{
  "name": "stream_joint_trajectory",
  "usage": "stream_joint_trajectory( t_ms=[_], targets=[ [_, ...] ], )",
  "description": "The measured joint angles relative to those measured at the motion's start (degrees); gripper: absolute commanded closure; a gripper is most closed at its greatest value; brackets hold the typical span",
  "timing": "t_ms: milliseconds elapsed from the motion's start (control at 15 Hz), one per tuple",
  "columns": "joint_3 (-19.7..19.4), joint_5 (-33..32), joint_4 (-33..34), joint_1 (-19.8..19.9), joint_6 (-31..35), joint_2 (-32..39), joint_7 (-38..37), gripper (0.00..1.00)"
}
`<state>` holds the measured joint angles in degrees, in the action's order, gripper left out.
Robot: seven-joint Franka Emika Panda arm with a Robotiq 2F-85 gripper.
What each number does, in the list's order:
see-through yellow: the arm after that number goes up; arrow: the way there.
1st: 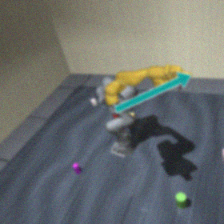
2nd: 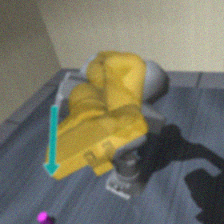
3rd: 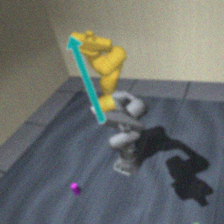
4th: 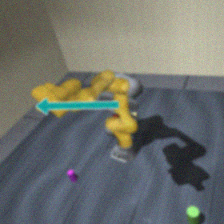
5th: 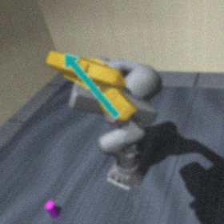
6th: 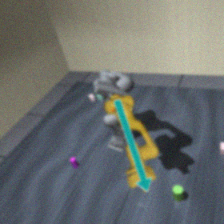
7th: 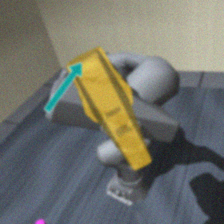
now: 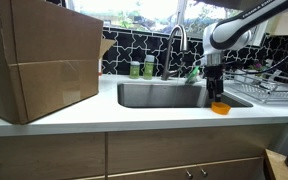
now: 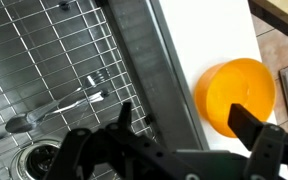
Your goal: Open the faucet then place the orange bowl under the faucet and set it back down on the counter
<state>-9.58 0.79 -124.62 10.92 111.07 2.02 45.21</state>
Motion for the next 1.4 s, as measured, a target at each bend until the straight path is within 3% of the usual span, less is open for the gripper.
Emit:
stream_joint_trajectory(
  t_ms=[67,200,667,1067,1400],
  targets=[
    [0.1,-0.2,0.0,0.0,0.0,0.4,-0.1,0.29],
    [0.3,-0.4,0.0,0.0,0.0,1.0,-0.2,0.47],
    [0.7,-1.0,0.2,-0.1,0.0,2.0,-0.4,0.99],
    [-0.2,-1.7,1.5,0.5,0.0,1.2,-1.4,0.99],
    [-3.8,-5.1,3.0,2.9,-0.1,-1.9,-5.9,0.99]
  ],
)
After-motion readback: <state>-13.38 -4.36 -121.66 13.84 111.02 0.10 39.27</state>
